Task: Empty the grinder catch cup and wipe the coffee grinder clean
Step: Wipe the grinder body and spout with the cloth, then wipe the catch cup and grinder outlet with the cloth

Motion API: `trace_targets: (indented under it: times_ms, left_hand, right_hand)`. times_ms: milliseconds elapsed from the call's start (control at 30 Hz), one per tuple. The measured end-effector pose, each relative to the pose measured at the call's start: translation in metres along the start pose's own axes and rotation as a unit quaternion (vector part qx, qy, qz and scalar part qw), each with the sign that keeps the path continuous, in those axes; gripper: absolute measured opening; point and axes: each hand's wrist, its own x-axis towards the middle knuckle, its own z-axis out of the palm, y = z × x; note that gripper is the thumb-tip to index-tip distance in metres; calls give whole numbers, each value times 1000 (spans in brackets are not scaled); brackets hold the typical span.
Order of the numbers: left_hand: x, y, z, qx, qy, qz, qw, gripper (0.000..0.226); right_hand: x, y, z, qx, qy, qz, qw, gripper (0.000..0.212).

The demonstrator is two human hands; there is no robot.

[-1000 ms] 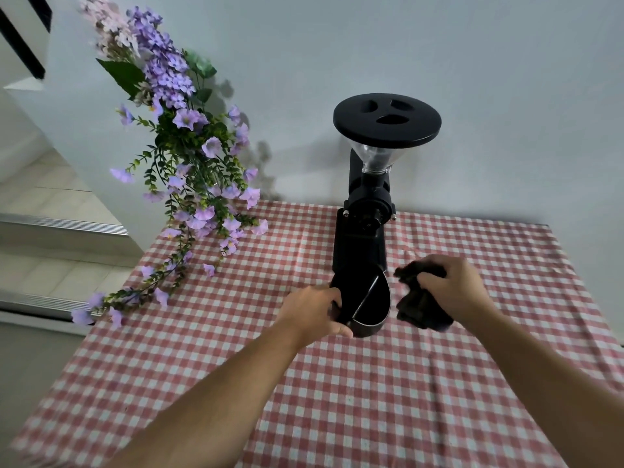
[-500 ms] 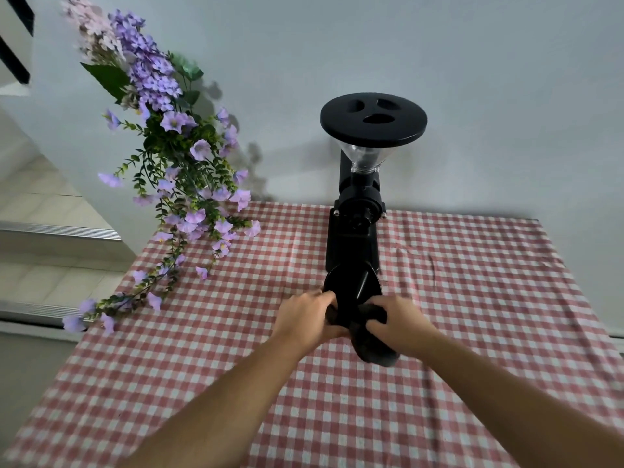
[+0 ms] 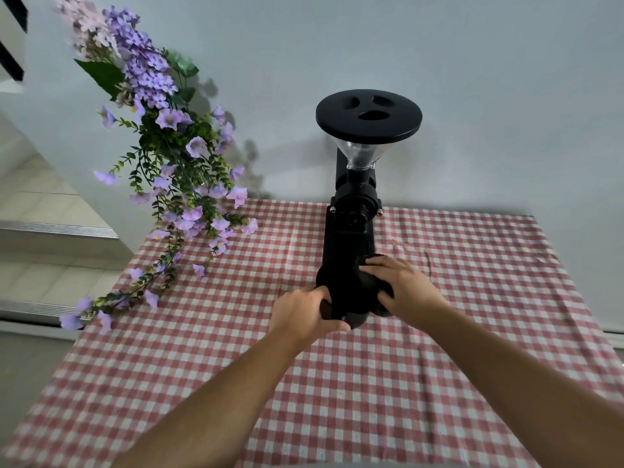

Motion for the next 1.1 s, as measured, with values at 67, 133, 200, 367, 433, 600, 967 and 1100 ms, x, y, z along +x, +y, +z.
trace_targets:
  times_ms: [67, 133, 200, 367, 433, 600, 967, 1100]
  left_hand:
    - [-1, 3, 1, 16, 5, -8, 1000, 63]
    - [-2, 6, 1, 26, 9, -19, 999, 59]
    - [-2, 8, 3, 39, 17, -18, 999, 59]
    - [-6, 8, 6, 47, 1, -24, 999, 65]
    - [-6, 5, 3, 80, 1, -3, 997, 73]
    - [7, -4, -13, 145, -28, 137, 980, 46]
    - [2, 33, 2, 108, -53, 69, 990, 98]
    - [8, 42, 3, 128, -24, 59, 990, 77]
  right_hand:
    - [-7, 1, 14, -13, -33, 52, 998, 52]
    - [-26, 0, 27, 45, -39, 101, 993, 48]
    - [-43, -3, 35, 123, -32, 115, 985, 44]
    - [-45, 7, 18, 195, -15, 157, 968, 31]
    - [-43, 17, 10, 232, 21, 212, 949, 30]
    - [-42, 19, 14, 283, 36, 236, 929, 31]
    - [-44, -15, 51, 272, 42, 213, 937, 33]
    - [-44, -1, 50, 275, 15, 228, 934, 26]
